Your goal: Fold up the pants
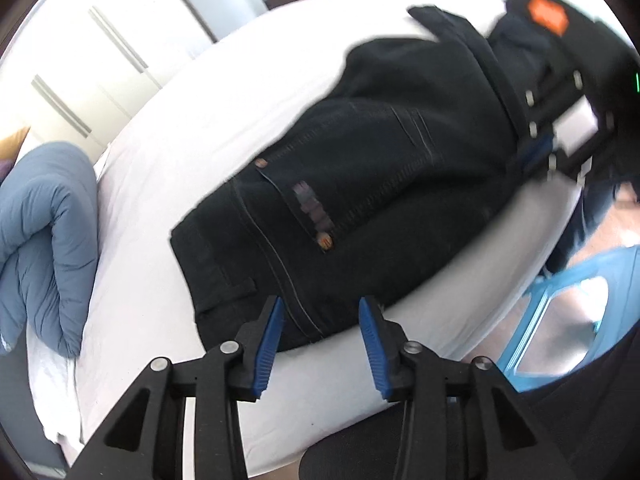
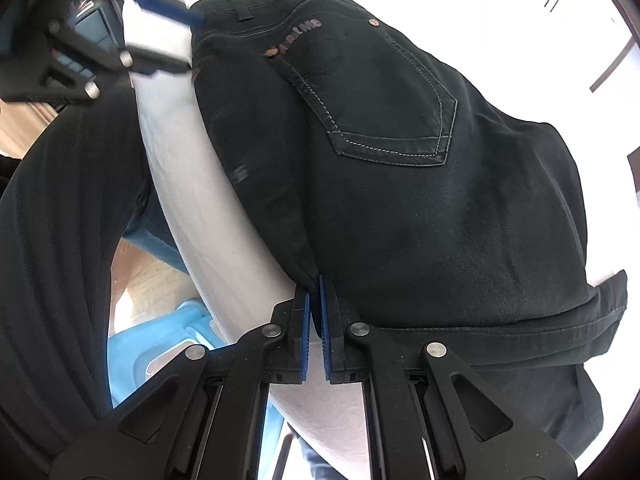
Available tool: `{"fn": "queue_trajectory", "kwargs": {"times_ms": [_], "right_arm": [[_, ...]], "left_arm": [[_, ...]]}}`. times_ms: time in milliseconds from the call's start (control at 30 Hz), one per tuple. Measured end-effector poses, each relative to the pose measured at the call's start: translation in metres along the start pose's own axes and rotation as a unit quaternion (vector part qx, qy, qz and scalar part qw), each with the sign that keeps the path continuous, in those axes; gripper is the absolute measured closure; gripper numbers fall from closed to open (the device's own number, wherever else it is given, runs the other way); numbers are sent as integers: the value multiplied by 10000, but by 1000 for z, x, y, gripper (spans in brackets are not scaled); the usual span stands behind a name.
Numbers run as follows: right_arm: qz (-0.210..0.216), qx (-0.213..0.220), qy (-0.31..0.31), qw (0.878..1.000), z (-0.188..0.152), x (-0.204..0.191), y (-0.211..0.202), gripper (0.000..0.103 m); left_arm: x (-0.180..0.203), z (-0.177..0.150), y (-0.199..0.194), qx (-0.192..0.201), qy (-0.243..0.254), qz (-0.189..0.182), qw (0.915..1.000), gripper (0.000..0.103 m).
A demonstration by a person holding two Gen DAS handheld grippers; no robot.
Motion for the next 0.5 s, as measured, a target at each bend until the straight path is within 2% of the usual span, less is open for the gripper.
{"fn": "queue_trajectory", "kwargs": {"times_ms": [133,233,267,300,333,367,433,500], "right_arm": [[-32,108,224,9997,-5,5,-4,95],[109,259,382,9989,-8,8,-8,81],[230,334,478,9980,-9,9,-9,70],[462,445,609,9961,-12,11,-12,48],[621,529,714,9941,-15,13,-15,38],[693,610,810,9924,-18,15,-19,32],[858,789,1040,9877,-27,23,-30,32],[1068,969,1447,9789,-42,41,-45,32]], "left_arm": [[-14,32,-2,263,-688,-41,9973,61],[-12,55,20,279,-1194,-364,9918,61],[-8,59,35,141,-1350,-529,9893,61],[-4,60,48,8,-1436,-598,9878,61],[2,59,62,-162,-1482,-650,9867,61],[8,56,77,-384,-1491,-667,9858,60],[13,52,81,-276,-1523,-541,9865,60],[11,50,78,-302,-1666,-579,9839,61]]}}
Point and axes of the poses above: each gripper's, at about its wrist camera, not at the fingertips, and y roughly the way its jaws point, x to its right, z to its top, the point moved 3 cm from there along y, roughly the way its jaws point
